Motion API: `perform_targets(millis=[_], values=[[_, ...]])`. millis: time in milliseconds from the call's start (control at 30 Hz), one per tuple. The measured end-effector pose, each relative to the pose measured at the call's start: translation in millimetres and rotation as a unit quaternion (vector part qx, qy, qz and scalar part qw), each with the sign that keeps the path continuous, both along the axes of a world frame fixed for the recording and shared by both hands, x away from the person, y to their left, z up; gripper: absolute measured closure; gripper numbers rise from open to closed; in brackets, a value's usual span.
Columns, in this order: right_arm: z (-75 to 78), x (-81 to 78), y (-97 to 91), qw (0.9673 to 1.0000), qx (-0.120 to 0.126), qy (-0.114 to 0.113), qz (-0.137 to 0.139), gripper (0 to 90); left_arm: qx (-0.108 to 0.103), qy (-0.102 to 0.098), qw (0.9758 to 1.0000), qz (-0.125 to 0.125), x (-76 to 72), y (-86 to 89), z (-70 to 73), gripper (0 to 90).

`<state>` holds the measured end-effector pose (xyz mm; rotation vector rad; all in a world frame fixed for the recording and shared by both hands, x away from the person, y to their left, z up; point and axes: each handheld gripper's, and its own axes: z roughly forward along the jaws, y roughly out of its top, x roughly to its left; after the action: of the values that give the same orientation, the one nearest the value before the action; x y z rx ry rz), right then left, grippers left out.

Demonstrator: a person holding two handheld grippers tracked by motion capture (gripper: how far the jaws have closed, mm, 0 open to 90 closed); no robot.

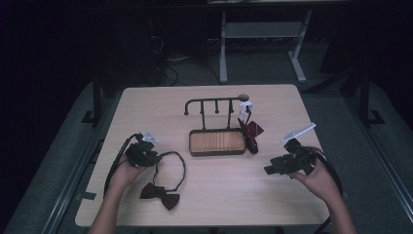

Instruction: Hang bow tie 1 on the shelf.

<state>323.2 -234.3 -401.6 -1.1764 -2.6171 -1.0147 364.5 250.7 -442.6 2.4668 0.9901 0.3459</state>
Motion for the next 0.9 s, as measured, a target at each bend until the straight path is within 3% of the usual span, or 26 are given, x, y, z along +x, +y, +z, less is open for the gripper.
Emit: perform_targets(millis=[133, 467, 900], values=[[-1.1, 0.5, 2.9, 1.0000, -0.003, 0.001, 0.003, 47.3, 0.004, 0.006, 1.0000, -0.002, 1.3, -0.1, -2.0, 71.8], [-2.2, 1.1, 1.7, 1.0000, -0.001, 0.001, 0.003, 47.3, 0.014, 0.014, 0.9995, -0.024, 0.9, -2.1, -2.3, 88.7], [-9.3, 3.9, -1.9, 0.9999, 0.003, 0.012, 0.001, 47.3, -0.008, 0.019, 0.9991, -0.037, -3.4, -2.2, 4.0, 89.8]])
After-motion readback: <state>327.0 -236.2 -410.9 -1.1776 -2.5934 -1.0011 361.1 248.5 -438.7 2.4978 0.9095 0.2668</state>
